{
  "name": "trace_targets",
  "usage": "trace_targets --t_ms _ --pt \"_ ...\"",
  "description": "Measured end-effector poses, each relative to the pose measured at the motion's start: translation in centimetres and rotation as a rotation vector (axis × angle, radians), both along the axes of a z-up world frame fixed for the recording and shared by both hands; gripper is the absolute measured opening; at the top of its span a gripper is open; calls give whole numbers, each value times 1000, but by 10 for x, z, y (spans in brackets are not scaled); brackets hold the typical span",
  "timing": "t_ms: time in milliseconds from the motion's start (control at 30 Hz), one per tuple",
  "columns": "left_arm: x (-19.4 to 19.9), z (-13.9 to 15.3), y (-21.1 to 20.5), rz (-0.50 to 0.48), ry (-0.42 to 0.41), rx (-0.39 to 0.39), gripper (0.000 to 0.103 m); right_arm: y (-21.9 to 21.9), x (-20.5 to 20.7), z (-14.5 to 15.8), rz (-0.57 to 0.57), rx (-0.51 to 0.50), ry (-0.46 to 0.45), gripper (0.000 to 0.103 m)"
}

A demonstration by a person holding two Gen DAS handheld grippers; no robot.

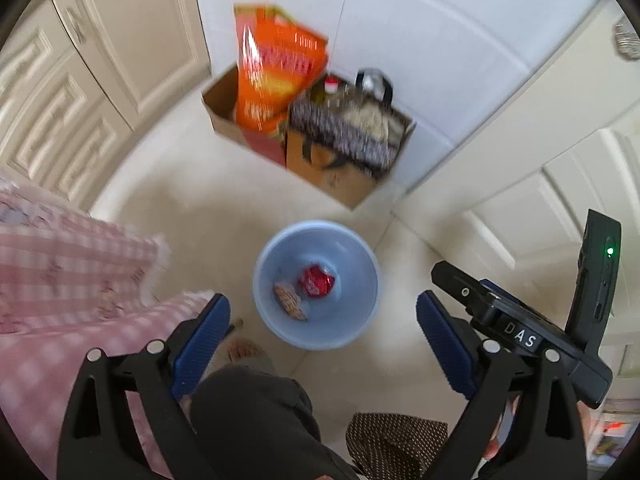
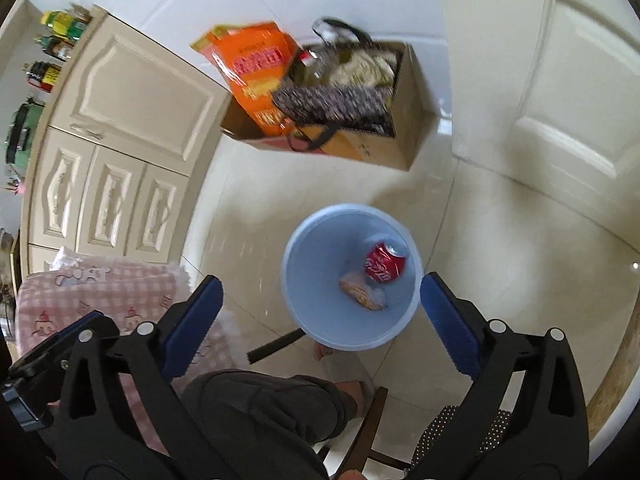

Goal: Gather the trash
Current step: 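Return both tools from the bin to the table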

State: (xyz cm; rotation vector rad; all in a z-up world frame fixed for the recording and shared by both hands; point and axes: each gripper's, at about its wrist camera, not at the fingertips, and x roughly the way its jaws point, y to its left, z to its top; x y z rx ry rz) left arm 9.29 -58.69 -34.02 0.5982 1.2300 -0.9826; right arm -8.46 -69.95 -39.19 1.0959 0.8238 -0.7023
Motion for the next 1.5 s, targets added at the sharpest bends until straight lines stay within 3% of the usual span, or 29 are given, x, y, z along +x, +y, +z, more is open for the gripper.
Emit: trace_targets --t_ms 367,567,767,1067,1500 --pt "5 120 75 67 -167 -246 93 41 26 127 75 -206 -139 97" --pt "17 165 125 132 -251 -335 93 79 54 195 167 -308 -226 97" --pt "30 200 177 223 -331 -398 93 121 85 242 267 -378 -299 97" --pt "46 233 279 405 -468 -449 93 196 135 288 454 -446 -381 97" --pt "66 250 414 650 -637 -432 93 296 188 314 682 -499 -421 97"
